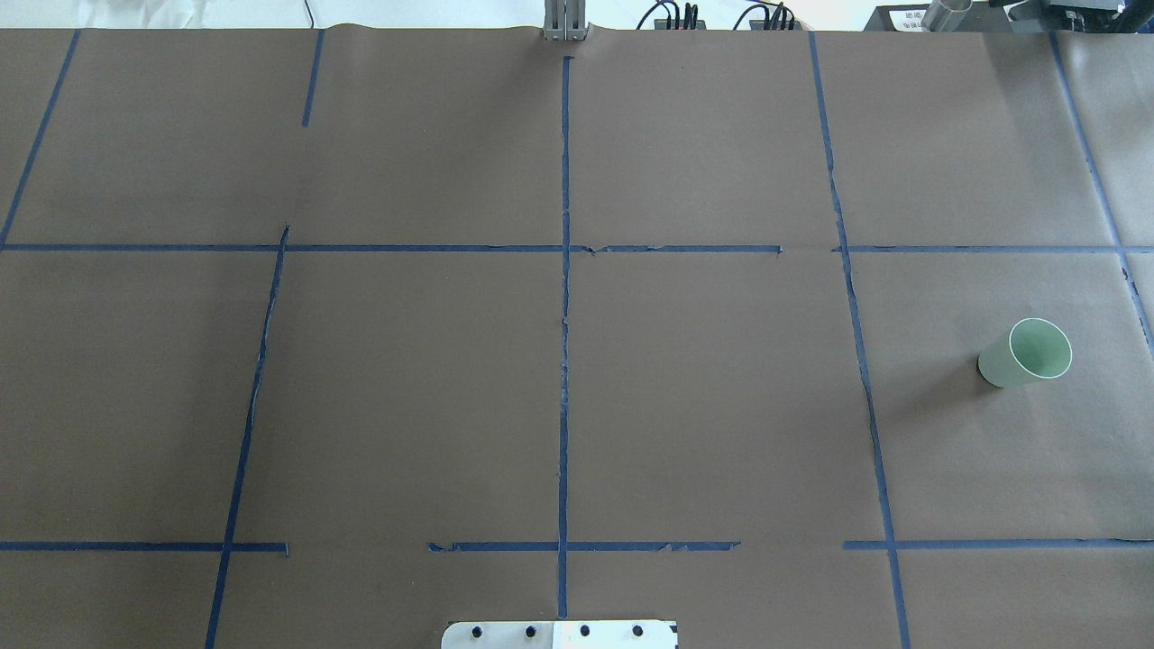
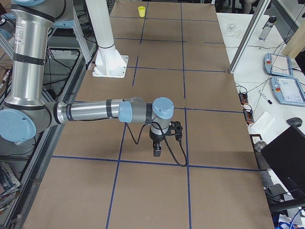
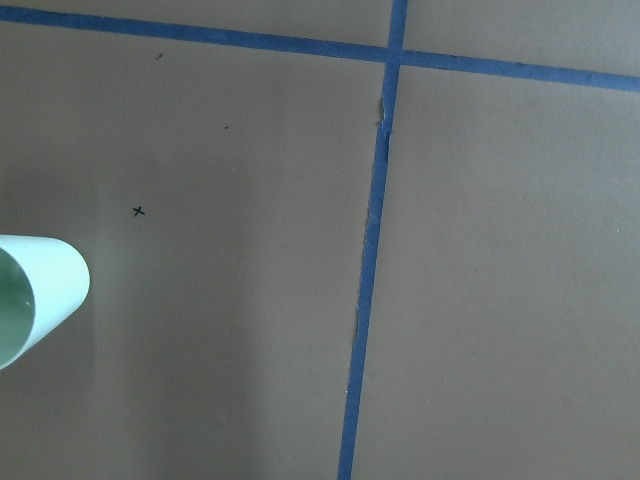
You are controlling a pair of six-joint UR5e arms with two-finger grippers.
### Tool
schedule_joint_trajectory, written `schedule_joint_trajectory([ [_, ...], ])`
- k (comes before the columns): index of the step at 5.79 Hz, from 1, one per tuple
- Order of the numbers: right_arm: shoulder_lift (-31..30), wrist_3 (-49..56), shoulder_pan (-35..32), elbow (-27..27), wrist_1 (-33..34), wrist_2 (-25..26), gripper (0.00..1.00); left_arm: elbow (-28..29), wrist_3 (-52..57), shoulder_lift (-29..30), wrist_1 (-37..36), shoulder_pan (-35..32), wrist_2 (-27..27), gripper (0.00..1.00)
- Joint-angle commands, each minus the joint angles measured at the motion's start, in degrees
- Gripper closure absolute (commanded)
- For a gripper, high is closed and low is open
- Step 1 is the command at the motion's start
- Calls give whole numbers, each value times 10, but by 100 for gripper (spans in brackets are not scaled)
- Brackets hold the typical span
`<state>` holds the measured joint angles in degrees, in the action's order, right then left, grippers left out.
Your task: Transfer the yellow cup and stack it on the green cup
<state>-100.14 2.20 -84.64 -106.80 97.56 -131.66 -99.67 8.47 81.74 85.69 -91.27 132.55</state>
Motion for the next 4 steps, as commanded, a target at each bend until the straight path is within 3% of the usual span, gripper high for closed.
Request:
schedule_joint_trajectory([
  [1,0,1,0,0,0,0,0,-17,1,-8,-6,2,0,0],
  [4,0,1,0,-2,0,0,0,-34,-6,12,50,3,-4,0],
])
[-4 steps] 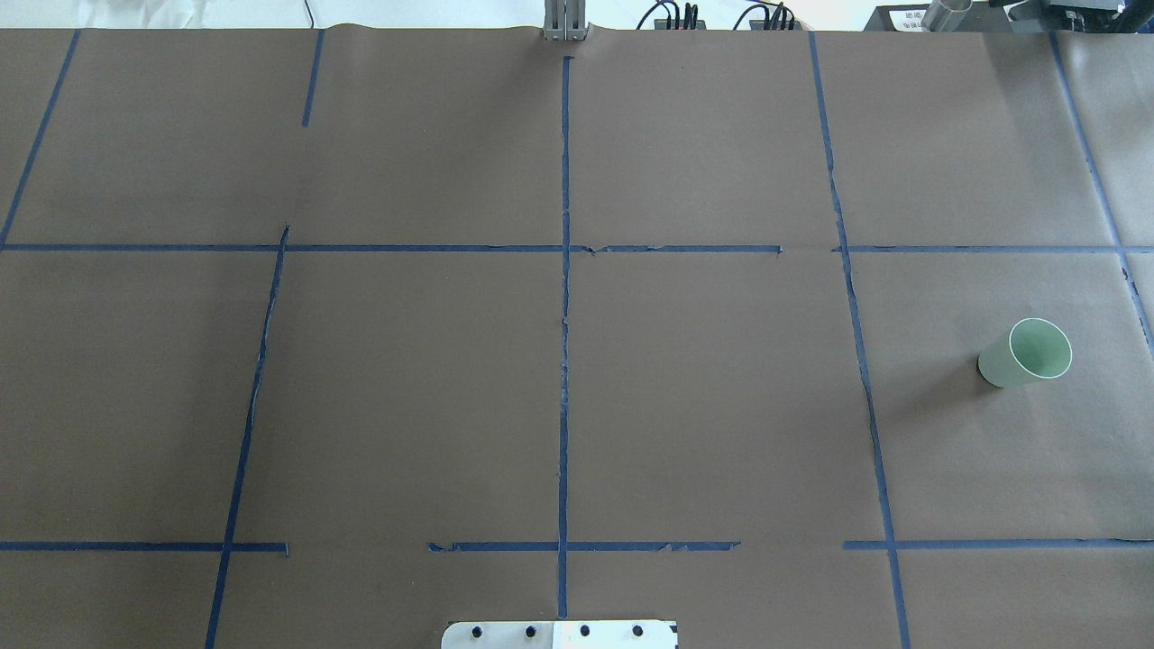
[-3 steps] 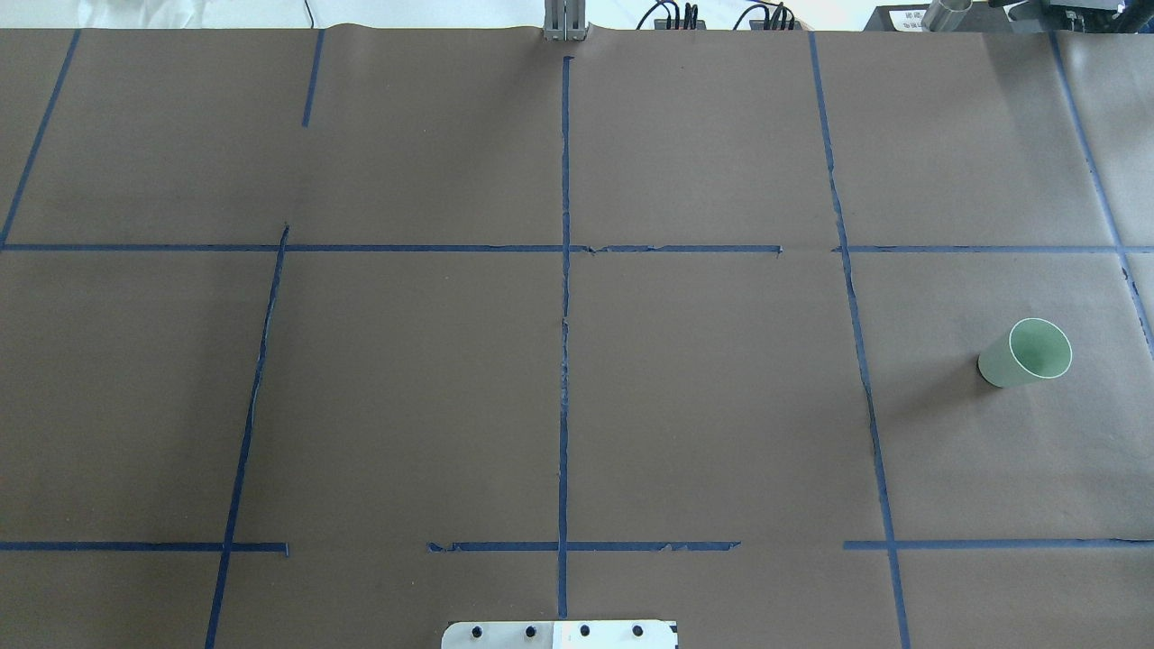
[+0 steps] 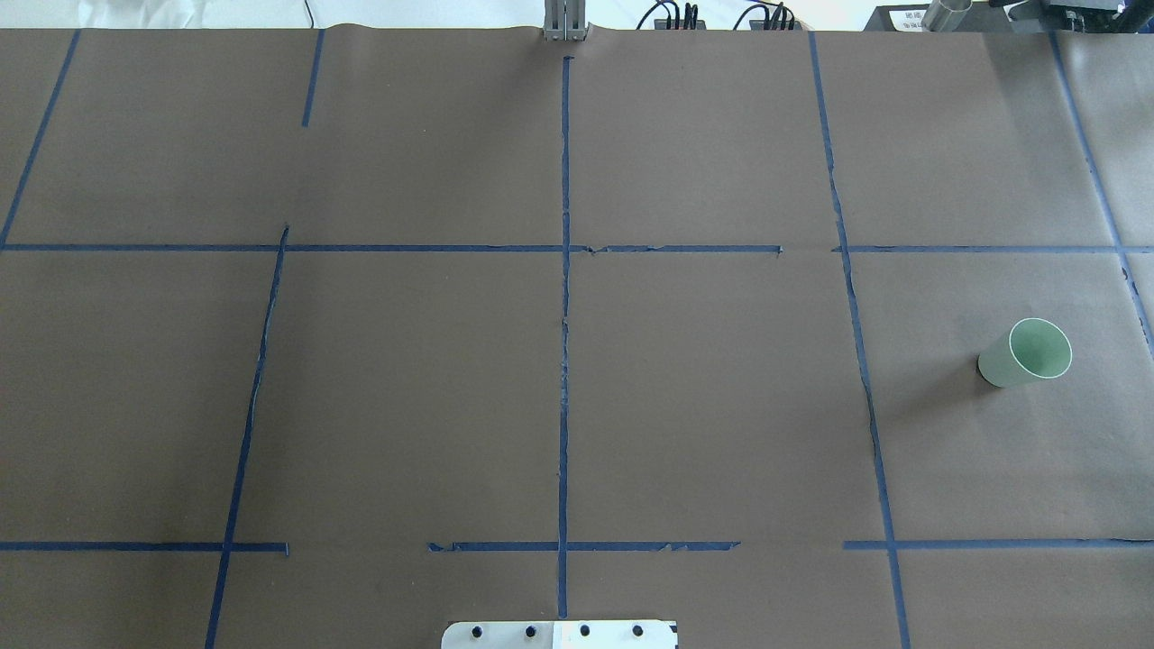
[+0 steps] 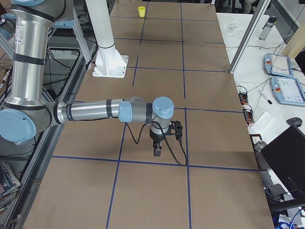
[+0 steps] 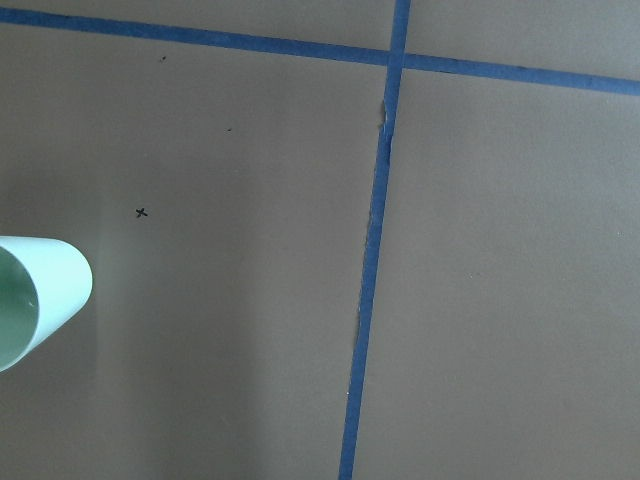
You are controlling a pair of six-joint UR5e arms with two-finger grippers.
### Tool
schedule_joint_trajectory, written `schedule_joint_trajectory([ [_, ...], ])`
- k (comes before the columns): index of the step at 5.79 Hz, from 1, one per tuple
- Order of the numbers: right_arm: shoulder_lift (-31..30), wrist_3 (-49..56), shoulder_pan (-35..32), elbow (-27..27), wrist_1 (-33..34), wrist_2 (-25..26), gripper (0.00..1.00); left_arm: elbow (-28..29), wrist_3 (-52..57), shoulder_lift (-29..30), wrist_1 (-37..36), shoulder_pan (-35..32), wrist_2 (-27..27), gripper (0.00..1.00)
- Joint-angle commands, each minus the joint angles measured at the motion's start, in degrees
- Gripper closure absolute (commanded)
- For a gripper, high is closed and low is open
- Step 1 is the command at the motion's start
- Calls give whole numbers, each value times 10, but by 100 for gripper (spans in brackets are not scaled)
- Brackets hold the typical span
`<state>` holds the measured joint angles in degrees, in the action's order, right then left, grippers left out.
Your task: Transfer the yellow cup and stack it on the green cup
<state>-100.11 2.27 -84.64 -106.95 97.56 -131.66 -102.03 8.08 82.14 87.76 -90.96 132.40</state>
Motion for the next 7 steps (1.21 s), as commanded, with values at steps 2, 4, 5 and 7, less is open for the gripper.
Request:
schedule_joint_trajectory([
  [2,0,0,0,-1,0,0,0,-26,1,17,44,0,3,0],
  [4,-1,-1,0,1,0,0,0,-52,-83,24,69,3,-2,0],
  [5,-1,-1,0,2,0,0,0,-86,-184,15,79,33,-12,0],
  [7,-1,0,0,4,0,0,0,-186,-433,7,80,143,-116,0],
])
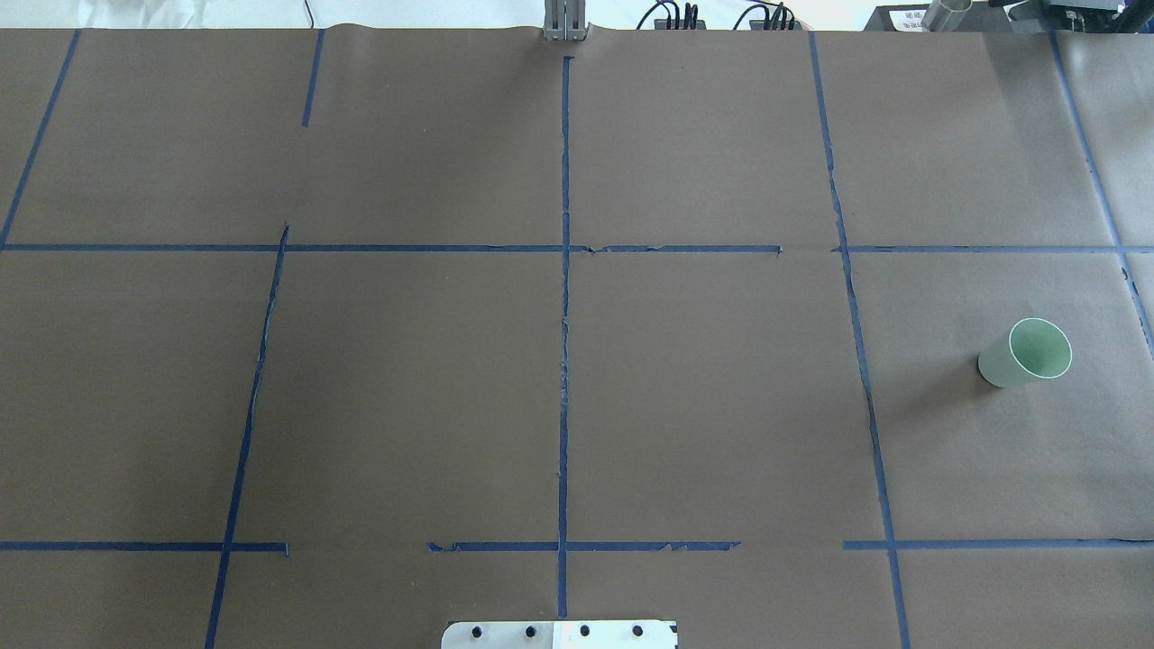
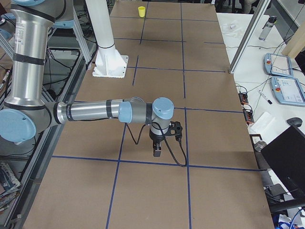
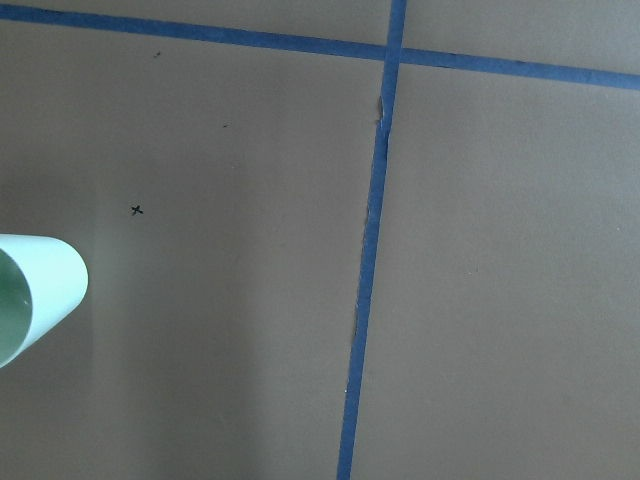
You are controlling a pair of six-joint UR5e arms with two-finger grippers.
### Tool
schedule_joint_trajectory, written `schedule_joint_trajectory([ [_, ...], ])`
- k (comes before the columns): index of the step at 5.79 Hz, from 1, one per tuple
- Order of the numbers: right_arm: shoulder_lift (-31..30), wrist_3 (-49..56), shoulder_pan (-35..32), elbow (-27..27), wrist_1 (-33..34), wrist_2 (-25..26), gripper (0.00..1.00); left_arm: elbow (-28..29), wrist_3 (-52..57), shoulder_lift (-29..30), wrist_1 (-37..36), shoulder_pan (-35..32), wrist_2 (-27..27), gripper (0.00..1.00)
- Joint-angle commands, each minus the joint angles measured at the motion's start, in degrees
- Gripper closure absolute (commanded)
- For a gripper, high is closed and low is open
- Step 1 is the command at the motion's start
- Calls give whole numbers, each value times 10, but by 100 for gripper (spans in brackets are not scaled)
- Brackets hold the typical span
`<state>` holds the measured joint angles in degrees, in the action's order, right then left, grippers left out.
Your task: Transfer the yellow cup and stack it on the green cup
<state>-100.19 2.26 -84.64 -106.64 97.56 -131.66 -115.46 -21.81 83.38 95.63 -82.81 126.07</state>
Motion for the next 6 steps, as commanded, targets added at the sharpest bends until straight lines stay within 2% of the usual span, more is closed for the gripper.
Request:
schedule_joint_trajectory([
  [1,0,0,0,3,0,0,0,-114,-254,-36,0,151,-129,0],
  [2,0,0,0,3,0,0,0,-161,-370,-73,-3,230,-204,0],
  [3,0,0,0,2,0,0,0,-181,-474,-108,-5,305,-283,0],
  [4,0,0,0,2,0,0,0,-181,-595,-126,-27,412,-383,0],
  [5,0,1,0,2,0,0,0,-182,-711,-126,-120,505,-467,0],
  [6,1,1,0,2,0,1,0,-182,-825,-125,-210,575,-505,0],
])
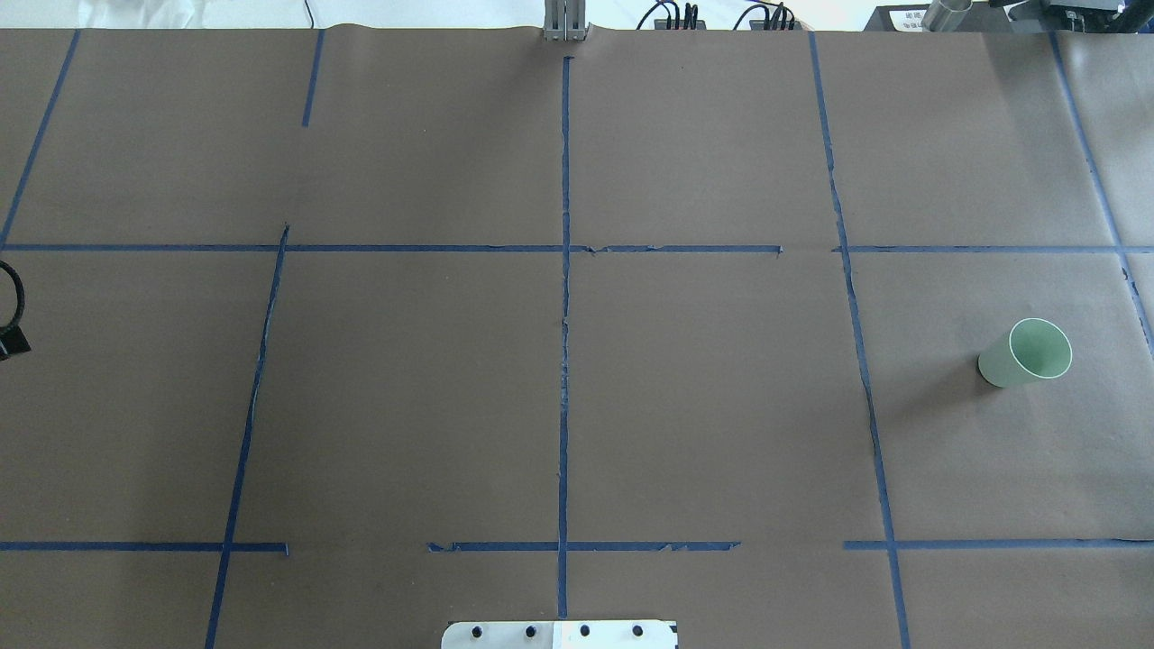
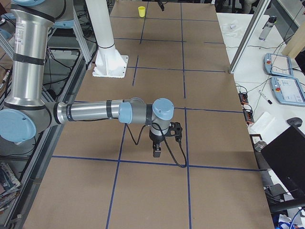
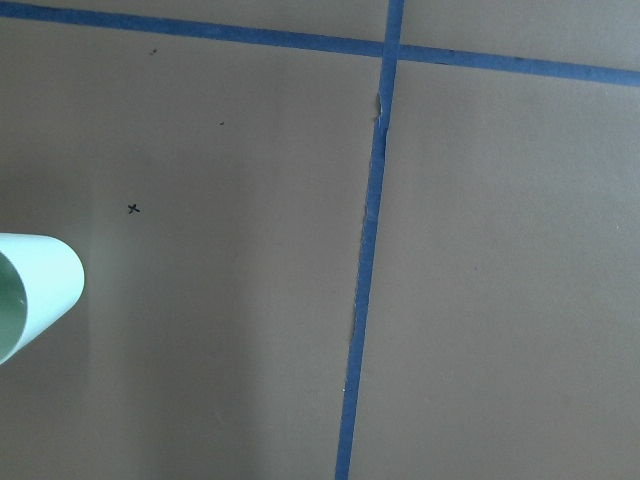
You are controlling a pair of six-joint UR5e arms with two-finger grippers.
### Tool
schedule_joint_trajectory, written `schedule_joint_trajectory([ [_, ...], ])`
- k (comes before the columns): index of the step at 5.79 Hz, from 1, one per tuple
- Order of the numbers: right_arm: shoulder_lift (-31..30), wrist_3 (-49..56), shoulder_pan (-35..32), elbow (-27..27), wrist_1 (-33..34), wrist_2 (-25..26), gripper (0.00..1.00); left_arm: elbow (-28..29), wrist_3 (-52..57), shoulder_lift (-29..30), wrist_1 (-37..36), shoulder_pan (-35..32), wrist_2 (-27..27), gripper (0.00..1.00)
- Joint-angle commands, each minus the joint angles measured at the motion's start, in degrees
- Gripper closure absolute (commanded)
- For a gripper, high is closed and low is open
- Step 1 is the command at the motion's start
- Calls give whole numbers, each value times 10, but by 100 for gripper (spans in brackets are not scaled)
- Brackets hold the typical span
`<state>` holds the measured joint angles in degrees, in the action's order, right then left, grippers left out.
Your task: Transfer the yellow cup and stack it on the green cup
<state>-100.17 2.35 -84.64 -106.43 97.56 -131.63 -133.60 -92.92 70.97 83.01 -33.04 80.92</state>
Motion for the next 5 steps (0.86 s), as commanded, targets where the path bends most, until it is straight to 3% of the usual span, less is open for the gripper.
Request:
schedule_joint_trajectory([
  [1,1,0,0,1,0,1,0,0,-241,7,-223,129,-52,0],
  [3,2,1,0,2,0,1,0,8,-438,81,-416,183,-11,0],
  [4,2,1,0,2,-1,1,0,37,-526,90,-441,204,-1,0],
  [5,2,1,0,1,-1,1,0,114,-591,116,-442,204,5,0],
])
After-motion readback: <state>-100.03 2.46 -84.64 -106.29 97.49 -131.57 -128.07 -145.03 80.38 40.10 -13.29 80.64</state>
